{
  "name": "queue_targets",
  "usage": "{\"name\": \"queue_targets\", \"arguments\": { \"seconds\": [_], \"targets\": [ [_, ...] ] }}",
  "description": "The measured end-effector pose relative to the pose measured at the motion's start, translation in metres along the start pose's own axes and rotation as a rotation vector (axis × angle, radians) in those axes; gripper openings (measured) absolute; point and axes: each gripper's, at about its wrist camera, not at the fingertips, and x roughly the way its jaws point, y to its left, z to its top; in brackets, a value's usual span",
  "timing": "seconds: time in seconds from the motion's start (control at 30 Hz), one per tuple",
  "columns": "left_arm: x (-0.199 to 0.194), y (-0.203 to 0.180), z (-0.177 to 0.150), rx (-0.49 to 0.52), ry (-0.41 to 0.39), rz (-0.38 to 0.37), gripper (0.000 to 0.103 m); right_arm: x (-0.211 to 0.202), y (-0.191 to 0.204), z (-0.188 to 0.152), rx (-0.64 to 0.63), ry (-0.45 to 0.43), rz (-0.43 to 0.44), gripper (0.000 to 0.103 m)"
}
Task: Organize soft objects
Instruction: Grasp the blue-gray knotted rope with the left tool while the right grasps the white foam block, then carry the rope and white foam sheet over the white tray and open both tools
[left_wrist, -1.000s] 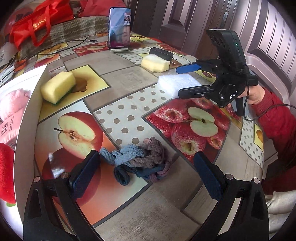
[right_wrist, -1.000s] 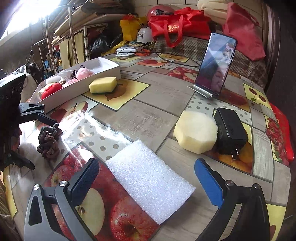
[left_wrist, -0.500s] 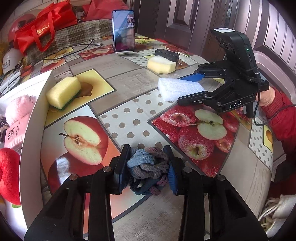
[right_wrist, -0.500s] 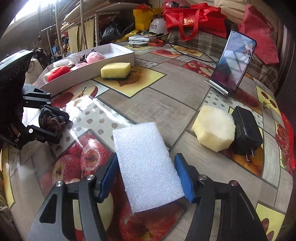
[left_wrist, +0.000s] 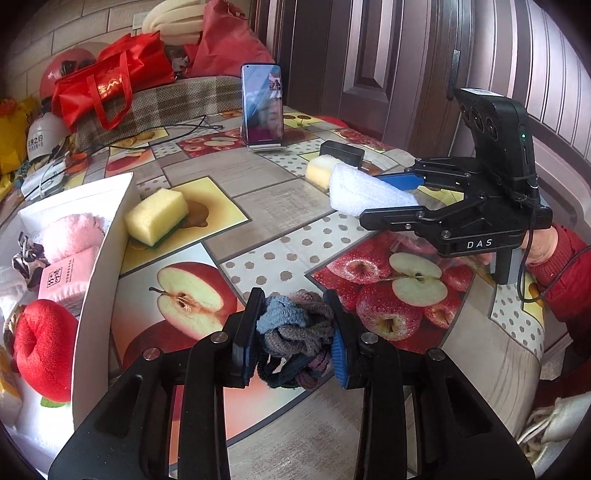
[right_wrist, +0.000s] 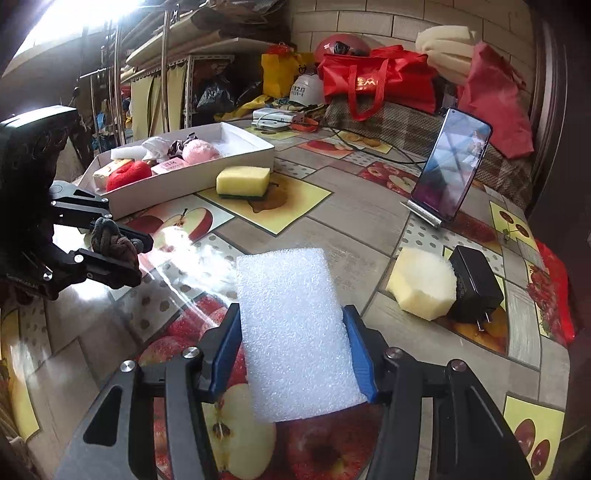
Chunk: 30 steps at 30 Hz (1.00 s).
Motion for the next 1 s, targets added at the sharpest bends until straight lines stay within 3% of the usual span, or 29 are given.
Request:
{"name": "queue_targets", "arguments": {
  "seconds": [0.23, 0.7, 0.87, 1.0],
  "targets": [
    [-0.015, -0.003, -0.001, 0.003, -0.099, 0.045, 0.031, -0.011, 0.007, 0.011, 0.082, -0.139, -0.029, 0.054],
    [-0.056, 0.016, -0.012, -0.126, -0.312, 0.181, 0.031, 0.009, 0.042, 0.032, 0.088, -0.197, -0.066, 0.054],
    [-0.075, 0.037, -0.019, -0.201, -0.397, 0.299, 0.031, 0.018, 0.050, 0.041, 0.100, -0.216, -0.075, 0.054],
    [-0.093, 0.060, -0.027, -0.212, -0.457, 0.448, 0.032, 0.028, 0.059, 0.051, 0.100, -0.232, -0.079, 0.054]
  ]
}}
